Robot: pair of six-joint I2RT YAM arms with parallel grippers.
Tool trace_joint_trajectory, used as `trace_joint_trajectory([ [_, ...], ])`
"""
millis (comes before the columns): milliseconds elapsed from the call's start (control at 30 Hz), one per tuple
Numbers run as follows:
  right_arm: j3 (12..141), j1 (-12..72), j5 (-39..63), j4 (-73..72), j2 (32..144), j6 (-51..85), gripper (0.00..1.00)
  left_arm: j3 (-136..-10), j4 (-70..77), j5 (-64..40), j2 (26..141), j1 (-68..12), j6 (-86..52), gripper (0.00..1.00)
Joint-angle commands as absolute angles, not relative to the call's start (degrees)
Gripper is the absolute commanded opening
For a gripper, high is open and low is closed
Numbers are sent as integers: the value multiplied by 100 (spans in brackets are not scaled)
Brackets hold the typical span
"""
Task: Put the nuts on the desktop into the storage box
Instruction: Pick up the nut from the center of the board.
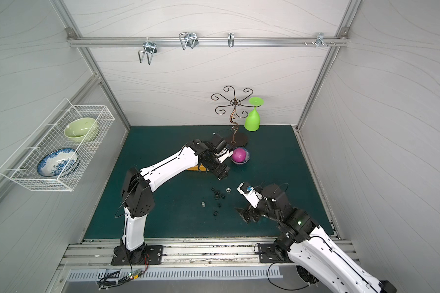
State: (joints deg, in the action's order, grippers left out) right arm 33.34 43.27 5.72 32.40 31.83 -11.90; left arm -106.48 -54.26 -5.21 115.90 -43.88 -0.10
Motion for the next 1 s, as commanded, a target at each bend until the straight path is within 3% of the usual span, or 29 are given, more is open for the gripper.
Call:
trace_joint_trajectory([
  [0, 3393, 4396, 733, 3300, 3198, -1440, 99, -10770, -5472, -462, 11496, -4377, -82, 79],
  [267, 3317, 4918, 277, 3409, 2971, -1481, 99, -10900, -5498, -474, 11751, -4384, -169, 79],
  [967, 3316, 4946, -636, 3465, 2836, -1440, 99, -11775, -5511, -323, 12865, -4389, -102, 77],
])
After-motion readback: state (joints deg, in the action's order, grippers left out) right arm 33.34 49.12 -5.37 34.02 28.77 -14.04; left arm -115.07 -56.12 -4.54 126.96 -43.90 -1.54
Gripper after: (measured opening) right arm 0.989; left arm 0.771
